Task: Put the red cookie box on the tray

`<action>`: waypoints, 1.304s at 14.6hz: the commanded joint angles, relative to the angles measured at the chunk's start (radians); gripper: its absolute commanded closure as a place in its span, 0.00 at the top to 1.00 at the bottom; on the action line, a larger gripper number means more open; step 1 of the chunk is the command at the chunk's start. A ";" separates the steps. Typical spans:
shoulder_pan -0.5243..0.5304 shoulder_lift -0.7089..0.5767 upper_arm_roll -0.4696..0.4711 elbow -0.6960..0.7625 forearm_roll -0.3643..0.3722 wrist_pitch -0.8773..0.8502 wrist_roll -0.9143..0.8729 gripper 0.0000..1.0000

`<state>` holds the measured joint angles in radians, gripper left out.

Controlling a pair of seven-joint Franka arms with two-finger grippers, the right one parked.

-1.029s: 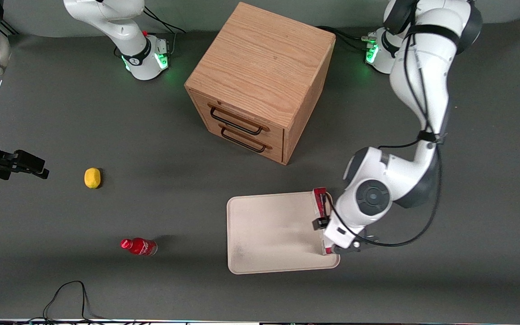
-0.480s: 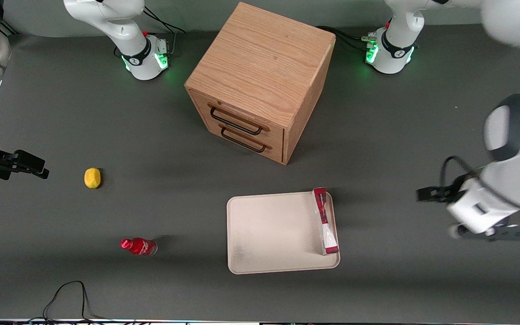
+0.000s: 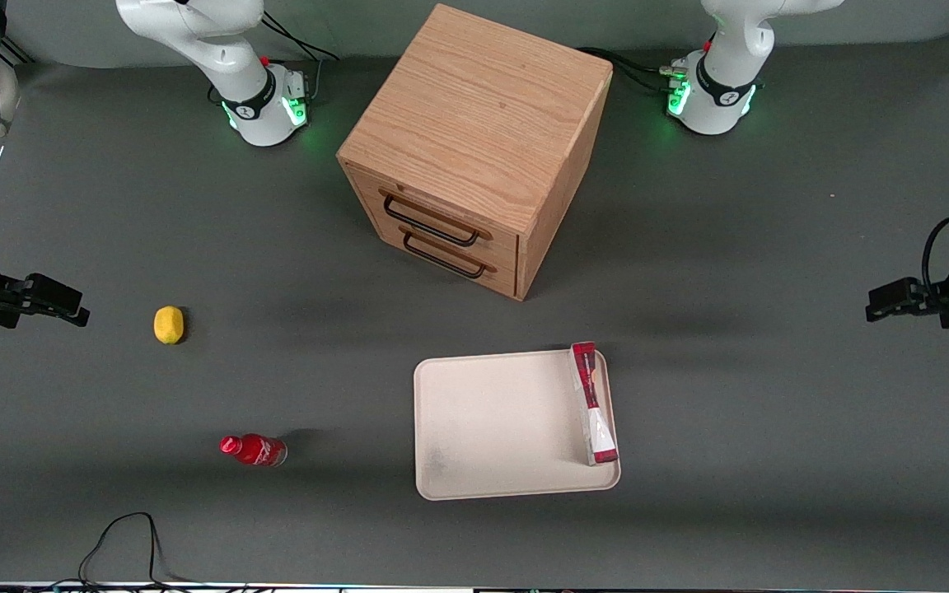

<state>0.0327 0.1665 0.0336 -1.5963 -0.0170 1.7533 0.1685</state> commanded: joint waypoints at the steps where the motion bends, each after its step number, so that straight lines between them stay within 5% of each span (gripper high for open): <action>1: -0.011 -0.147 -0.017 -0.173 -0.006 0.023 -0.074 1.00; 19: -0.019 -0.147 -0.046 -0.028 0.022 -0.136 -0.110 1.00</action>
